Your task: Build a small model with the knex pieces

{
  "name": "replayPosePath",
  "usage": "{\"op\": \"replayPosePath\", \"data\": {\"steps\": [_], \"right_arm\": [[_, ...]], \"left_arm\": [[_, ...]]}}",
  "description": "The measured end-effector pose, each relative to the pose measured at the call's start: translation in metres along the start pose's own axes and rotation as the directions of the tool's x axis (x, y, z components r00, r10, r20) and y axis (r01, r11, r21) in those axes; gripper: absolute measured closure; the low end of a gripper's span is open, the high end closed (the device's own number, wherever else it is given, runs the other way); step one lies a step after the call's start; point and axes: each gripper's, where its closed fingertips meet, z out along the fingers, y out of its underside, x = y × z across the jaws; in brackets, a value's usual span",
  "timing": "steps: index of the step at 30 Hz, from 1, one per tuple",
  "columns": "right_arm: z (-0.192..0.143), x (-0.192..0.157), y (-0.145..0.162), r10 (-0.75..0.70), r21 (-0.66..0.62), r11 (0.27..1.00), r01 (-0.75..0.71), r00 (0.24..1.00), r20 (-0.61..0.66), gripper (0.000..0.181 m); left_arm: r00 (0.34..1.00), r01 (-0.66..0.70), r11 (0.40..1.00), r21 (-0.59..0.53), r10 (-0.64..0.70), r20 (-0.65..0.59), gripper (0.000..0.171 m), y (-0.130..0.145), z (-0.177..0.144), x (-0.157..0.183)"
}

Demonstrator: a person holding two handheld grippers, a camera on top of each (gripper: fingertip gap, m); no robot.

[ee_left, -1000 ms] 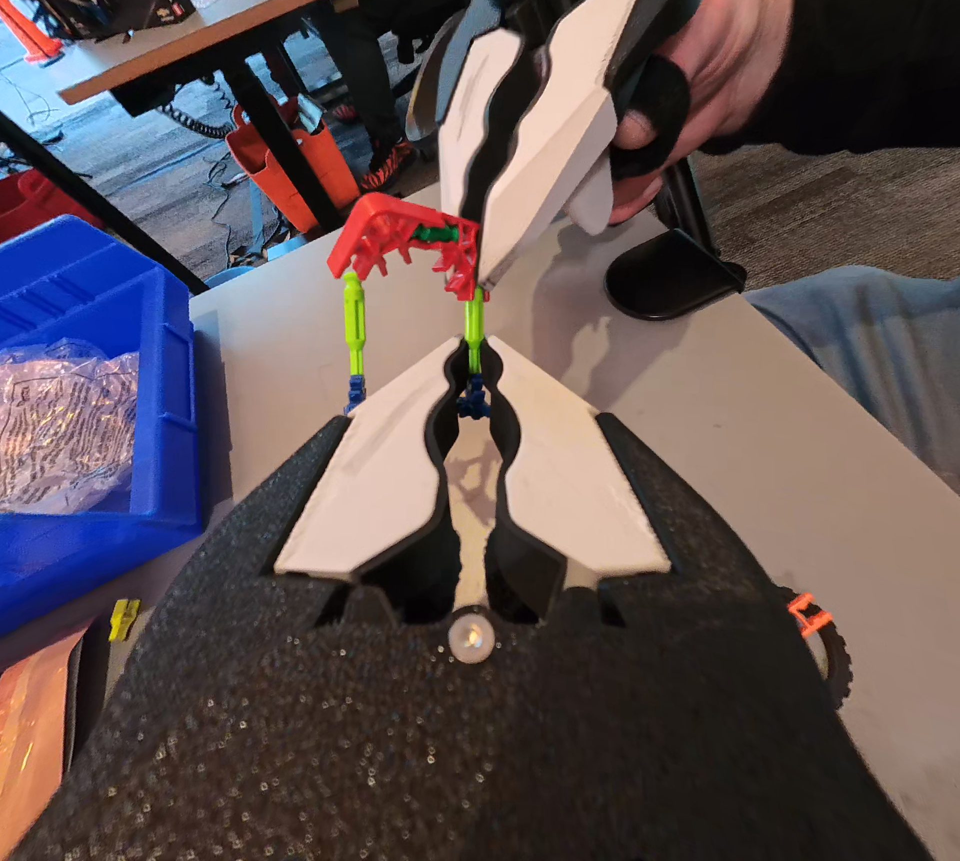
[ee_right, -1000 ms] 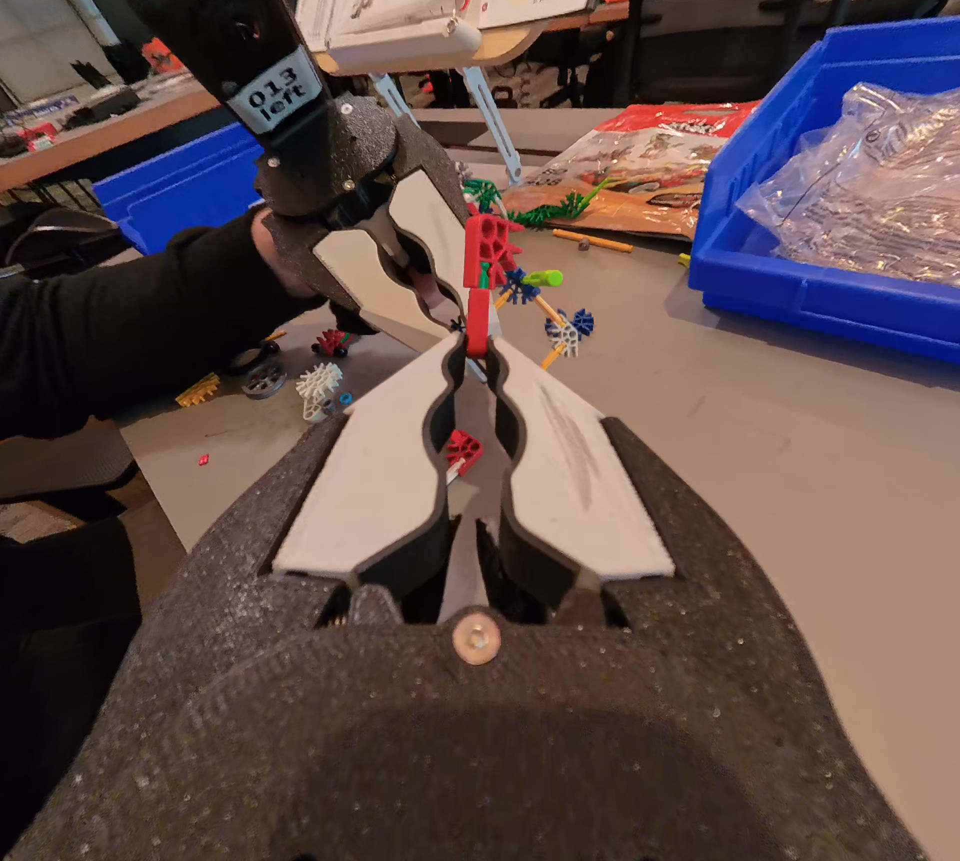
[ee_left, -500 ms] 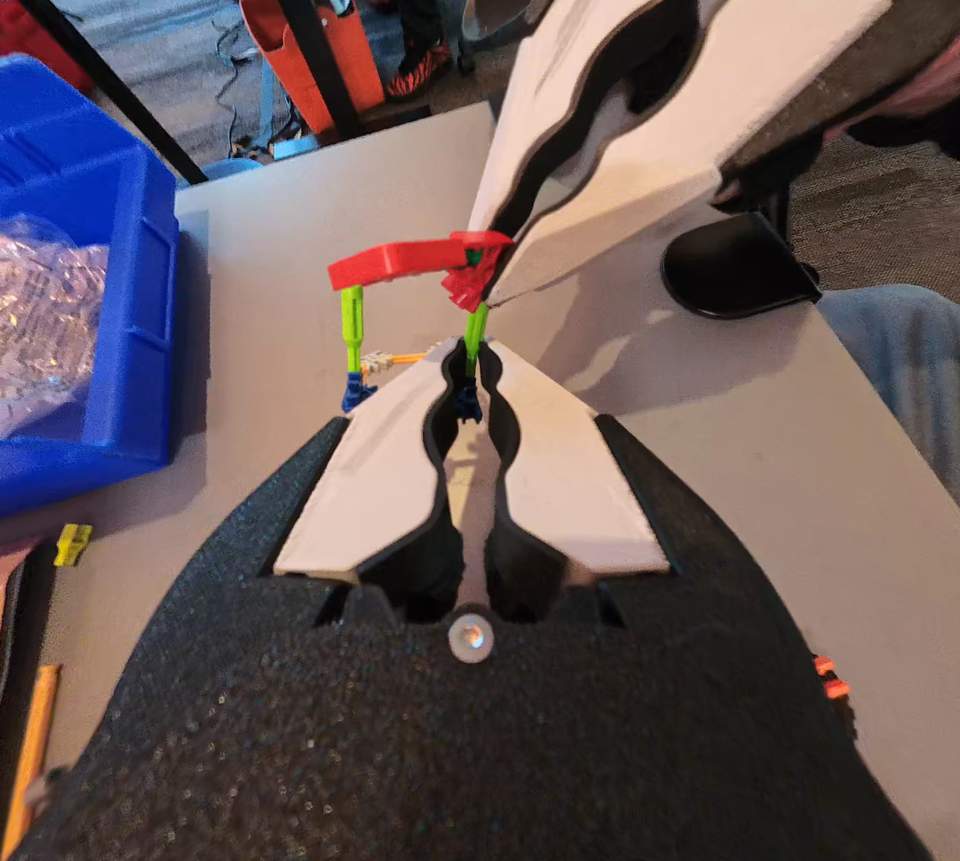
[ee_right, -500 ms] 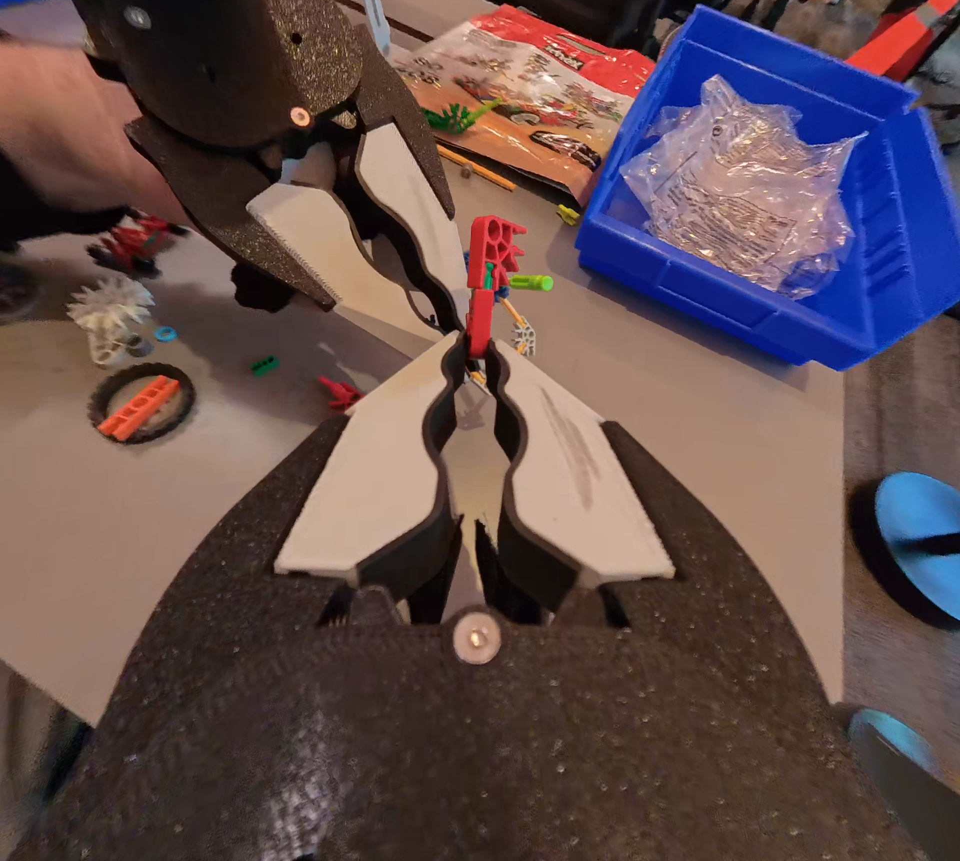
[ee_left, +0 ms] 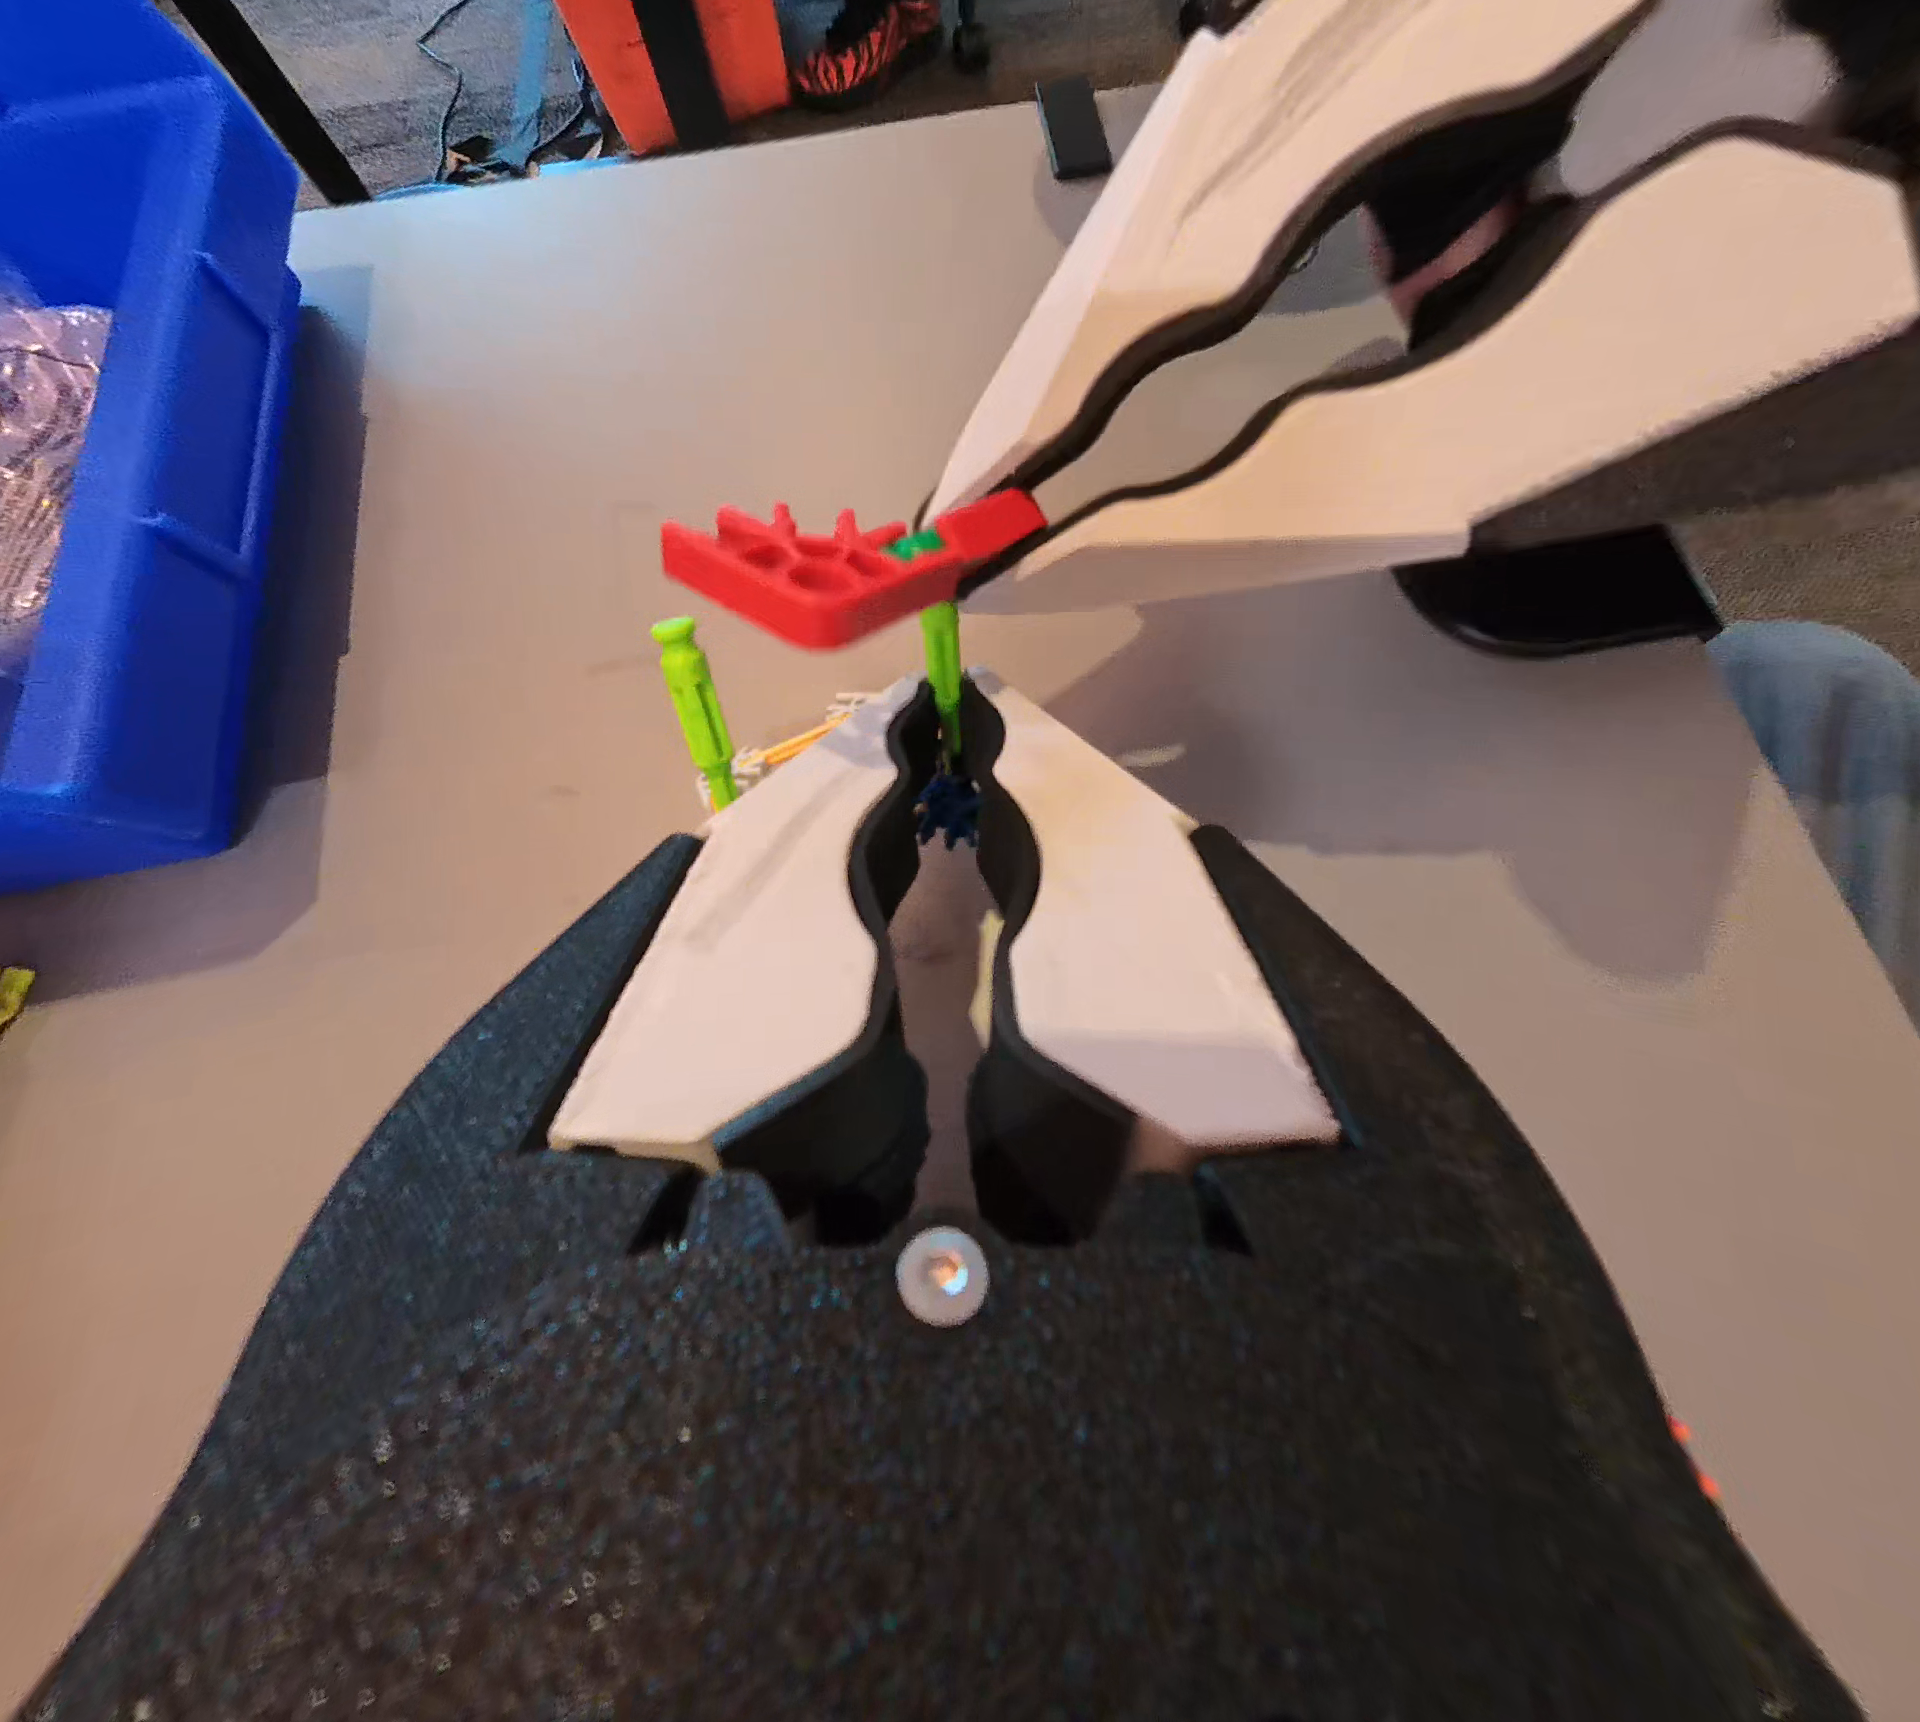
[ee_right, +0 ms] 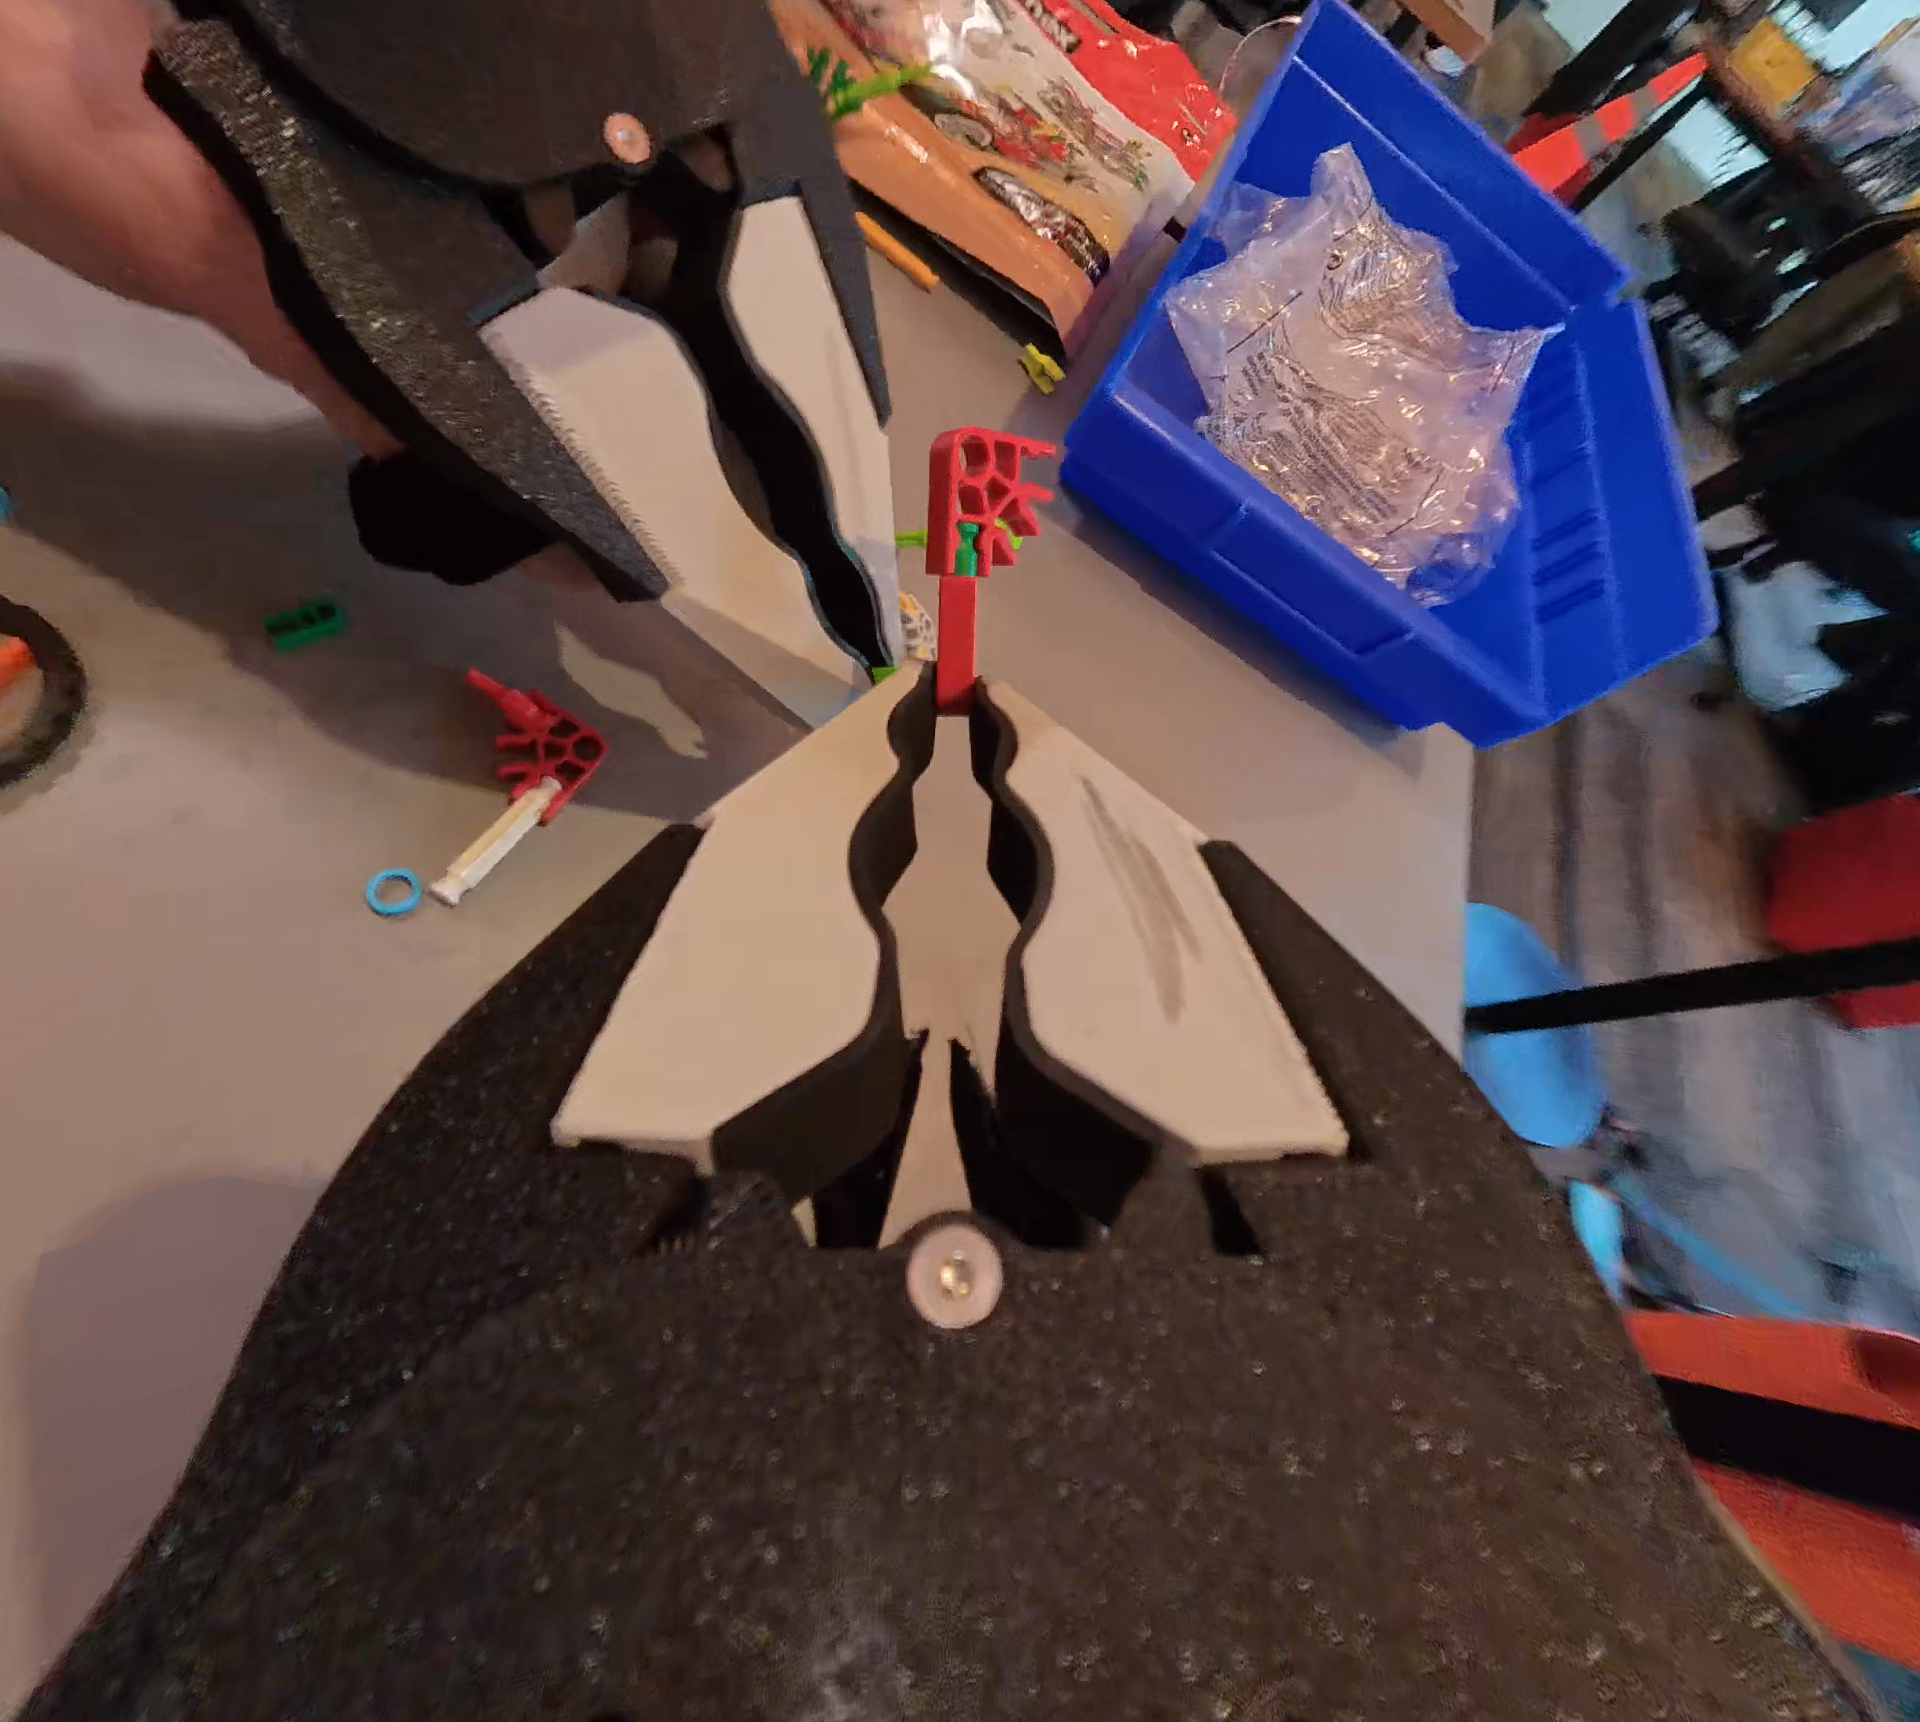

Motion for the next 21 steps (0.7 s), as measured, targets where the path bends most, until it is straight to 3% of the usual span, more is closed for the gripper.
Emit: {"op": "replayPosePath", "data": {"steps": [6, 15, 21], "right_arm": [[-0.006, -0.002, -0.007, 0.158, 0.102, 0.980, -0.173, 0.978, 0.138, 0.177], [-0.005, 0.001, 0.001, 0.095, 0.078, 0.992, -0.099, 0.994, 0.052, 0.177], [-0.006, 0.000, 0.006, 0.214, 0.112, 0.967, -0.227, 0.970, 0.117, 0.176]], "left_arm": [[0.999, 0.038, 0.999, -0.012, -0.038, 0.010, 0.171, -0.003, -0.003, -0.003], [0.999, 0.046, 0.999, -0.016, -0.046, 0.002, 0.171, -0.006, -0.003, 0.002], [1.000, 0.014, 0.999, -0.034, -0.014, 0.024, 0.171, -0.006, -0.001, 0.003]]}}
